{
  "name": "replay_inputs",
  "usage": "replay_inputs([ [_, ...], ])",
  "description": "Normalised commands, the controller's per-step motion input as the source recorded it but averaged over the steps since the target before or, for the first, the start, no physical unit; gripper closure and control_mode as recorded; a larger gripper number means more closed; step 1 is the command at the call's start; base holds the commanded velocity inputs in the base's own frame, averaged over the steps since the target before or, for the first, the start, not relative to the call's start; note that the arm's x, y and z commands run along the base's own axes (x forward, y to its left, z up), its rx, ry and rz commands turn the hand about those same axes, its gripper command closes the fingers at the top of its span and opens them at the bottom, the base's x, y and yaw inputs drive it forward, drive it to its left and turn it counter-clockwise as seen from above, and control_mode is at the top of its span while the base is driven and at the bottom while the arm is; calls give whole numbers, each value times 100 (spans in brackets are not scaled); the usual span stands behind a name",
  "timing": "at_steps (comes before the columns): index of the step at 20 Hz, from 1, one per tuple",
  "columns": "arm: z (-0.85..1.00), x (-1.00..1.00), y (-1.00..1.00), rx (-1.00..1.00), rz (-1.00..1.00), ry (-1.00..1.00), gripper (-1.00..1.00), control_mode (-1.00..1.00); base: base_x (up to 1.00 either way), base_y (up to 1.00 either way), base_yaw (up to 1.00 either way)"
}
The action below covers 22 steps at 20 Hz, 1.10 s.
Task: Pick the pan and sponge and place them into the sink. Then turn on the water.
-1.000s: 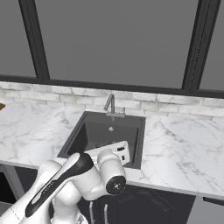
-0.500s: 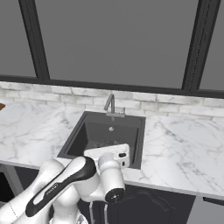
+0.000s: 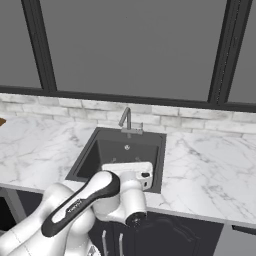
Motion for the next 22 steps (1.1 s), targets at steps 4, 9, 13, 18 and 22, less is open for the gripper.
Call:
replay_inputs([
  [4,-1,33,0,0,0,2,-100,-100,0,0,0],
  [9,-6,31,0,0,0,0,-100,-100,0,0,0],
  [13,-8,30,-2,1,1,-1,-100,-100,0,0,0],
  [18,-6,26,0,0,0,-6,-100,-100,0,0,0],
  [22,-10,22,0,0,0,-6,-100,-100,0,0,0],
])
